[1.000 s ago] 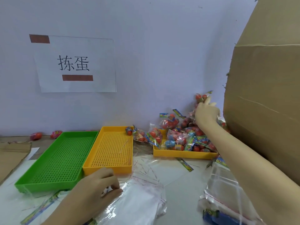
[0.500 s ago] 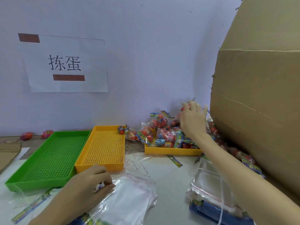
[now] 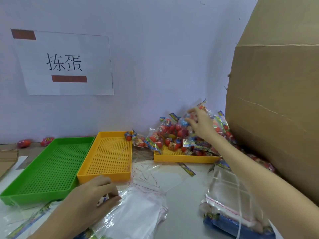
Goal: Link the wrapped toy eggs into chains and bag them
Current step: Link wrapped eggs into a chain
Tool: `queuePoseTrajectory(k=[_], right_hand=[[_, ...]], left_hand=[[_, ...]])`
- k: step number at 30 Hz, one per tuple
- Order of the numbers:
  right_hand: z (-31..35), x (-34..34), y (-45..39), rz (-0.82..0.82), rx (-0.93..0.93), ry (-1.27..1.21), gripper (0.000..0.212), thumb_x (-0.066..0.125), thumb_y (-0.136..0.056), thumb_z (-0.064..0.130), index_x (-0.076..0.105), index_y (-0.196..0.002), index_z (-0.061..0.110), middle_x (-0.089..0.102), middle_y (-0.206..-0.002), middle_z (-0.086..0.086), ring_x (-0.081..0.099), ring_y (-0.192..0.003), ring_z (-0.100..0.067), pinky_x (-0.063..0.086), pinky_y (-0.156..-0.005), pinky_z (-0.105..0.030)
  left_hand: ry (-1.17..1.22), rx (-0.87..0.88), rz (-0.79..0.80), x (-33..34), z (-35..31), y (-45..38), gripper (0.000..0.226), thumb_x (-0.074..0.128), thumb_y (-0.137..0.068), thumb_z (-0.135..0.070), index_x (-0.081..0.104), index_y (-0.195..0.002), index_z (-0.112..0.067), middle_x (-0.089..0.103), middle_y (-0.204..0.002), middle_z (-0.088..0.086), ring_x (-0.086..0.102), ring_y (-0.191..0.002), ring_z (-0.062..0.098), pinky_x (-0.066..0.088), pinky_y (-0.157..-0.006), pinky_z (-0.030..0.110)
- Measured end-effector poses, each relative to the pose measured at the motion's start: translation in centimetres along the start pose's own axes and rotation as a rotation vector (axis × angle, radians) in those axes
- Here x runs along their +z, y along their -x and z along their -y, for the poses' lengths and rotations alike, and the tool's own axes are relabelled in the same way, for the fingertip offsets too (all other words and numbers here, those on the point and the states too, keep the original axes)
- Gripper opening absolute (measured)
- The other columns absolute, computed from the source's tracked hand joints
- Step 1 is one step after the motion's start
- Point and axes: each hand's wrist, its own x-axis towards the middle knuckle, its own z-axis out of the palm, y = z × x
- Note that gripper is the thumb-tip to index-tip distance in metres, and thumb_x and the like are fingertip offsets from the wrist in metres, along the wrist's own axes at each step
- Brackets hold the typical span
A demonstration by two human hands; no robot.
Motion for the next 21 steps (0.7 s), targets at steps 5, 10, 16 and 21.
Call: queuePoseTrajectory(k=[5,10,16,21], right_hand=[[-3.3,-2.9,-2.3,-0.222,-0.086,0.588,0.037,0.061,-0.101,0.014,0.05,-0.137,0.011,0.056,-0.12,-0.017,0.052,-0.108,-0.034,0.044,-0.091,-0.04],[-3.9,-2.5,-2.7,-0.156,-0.117,1.119,0.022,0.051,-0.095,-0.003,0.067,-0.109,0.004,0.052,-0.132,-0.018,0.047,-0.122,-0.034,0.038,-0.102,-0.04],[-3.7,-1.6,-2.3,-0.015,0.193,1.084,0.029,0.045,-0.101,0.006,0.068,-0.118,0.004,0.053,-0.129,-0.018,0.054,-0.115,-0.033,0.047,-0.095,-0.035],[-1.0,-2.7,-3.4,0.101,0.296,0.812,0.033,0.044,-0.106,0.018,0.059,-0.127,-0.003,0.057,-0.133,-0.023,0.057,-0.118,-0.034,0.051,-0.092,-0.038]], left_hand=[[-0.021,0.023,-0.023,0.1,0.0,-0.2,0.023,0.092,-0.078,-0.027,0.07,-0.074,-0.034,0.057,-0.077,-0.026,0.051,-0.073,-0.008,0.048,-0.053,0.012],[-0.032,0.06,-0.062,0.1,-0.1,-0.5,0.021,0.06,-0.085,-0.05,0.068,-0.072,-0.036,0.055,-0.075,-0.027,0.044,-0.071,-0.013,0.045,-0.051,0.008],[-0.029,0.067,-0.042,0.0,0.2,-0.4,0.019,0.078,-0.086,-0.047,0.07,-0.073,-0.035,0.056,-0.076,-0.029,0.049,-0.072,-0.011,0.046,-0.055,0.006],[-0.034,0.033,-0.009,0.3,0.3,-0.2,0.028,0.097,-0.07,-0.022,0.071,-0.074,-0.032,0.059,-0.076,-0.024,0.05,-0.075,-0.008,0.048,-0.057,0.013]])
